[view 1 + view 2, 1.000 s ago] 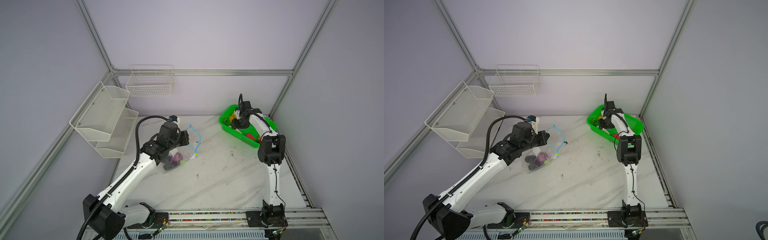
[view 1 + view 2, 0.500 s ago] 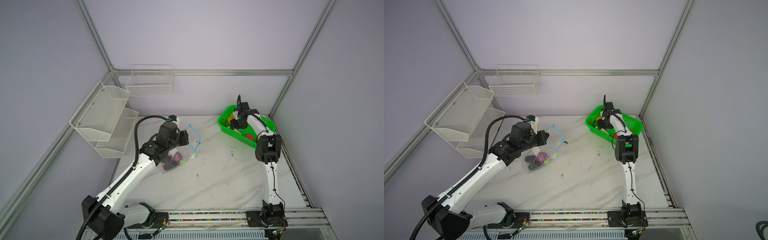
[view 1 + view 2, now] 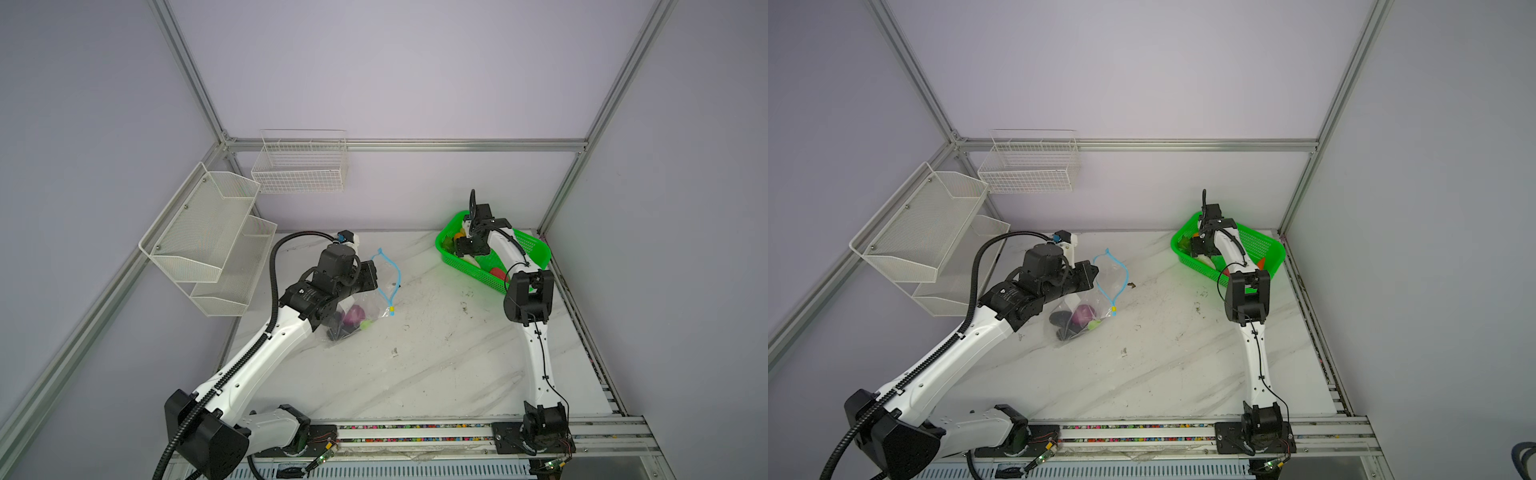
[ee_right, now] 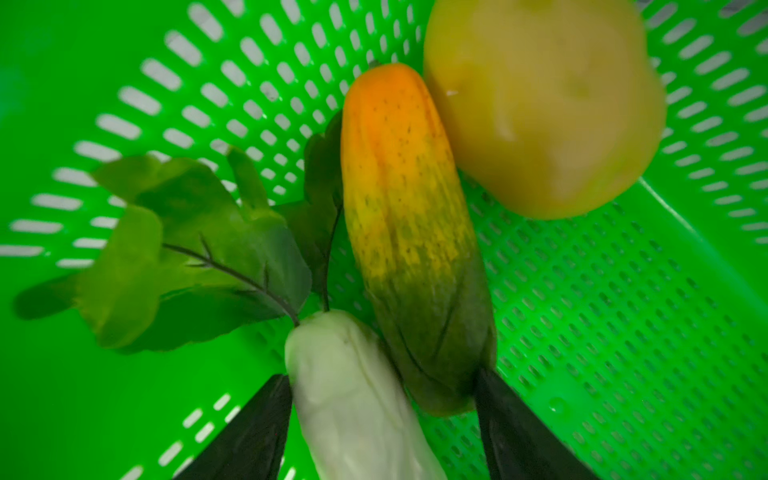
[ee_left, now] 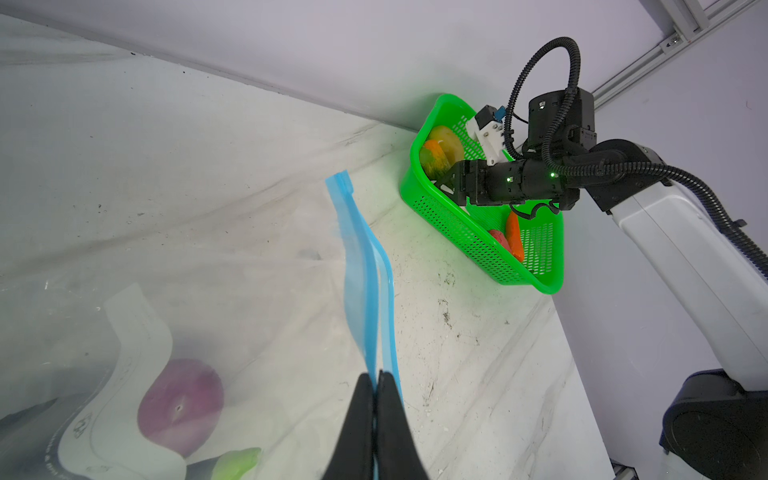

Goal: Place the food in the zip-top bag and seal the zipper
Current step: 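Lower the right gripper over the white radish in the green basket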

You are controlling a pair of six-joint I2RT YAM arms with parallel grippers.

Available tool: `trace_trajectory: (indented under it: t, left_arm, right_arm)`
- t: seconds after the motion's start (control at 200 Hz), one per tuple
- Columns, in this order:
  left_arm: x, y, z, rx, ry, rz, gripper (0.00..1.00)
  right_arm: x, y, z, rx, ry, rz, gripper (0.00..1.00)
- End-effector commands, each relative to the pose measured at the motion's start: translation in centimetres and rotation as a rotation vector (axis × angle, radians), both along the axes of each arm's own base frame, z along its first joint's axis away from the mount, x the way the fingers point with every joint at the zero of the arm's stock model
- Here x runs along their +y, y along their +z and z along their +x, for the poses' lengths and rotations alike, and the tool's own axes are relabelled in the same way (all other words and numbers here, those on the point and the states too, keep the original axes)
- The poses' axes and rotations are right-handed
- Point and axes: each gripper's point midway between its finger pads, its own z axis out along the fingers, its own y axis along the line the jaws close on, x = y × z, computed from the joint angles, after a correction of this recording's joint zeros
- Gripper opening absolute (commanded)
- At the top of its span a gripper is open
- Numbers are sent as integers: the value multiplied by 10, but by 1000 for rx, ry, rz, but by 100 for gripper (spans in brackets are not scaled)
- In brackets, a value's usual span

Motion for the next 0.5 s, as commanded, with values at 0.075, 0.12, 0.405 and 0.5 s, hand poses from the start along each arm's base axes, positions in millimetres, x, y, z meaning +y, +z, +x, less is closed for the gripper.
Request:
trace_trajectory:
  t: [0.075, 0.12, 0.405, 0.5]
  left_arm:
    - [-1, 7, 5, -31, 5, -12, 0]
    - [-1, 6, 5, -28, 4, -9, 0]
    - [-1, 6, 6, -30, 7, -9, 0]
    - [-3, 6, 7, -28, 2, -13, 0]
  right_arm:
    - [13, -12, -7, 40, 23, -4, 72]
    - [13, -14, -7, 46, 25, -6, 71]
    - [14, -12, -19, 78, 59, -16, 80]
    - [15, -18, -23, 95, 68, -16, 82]
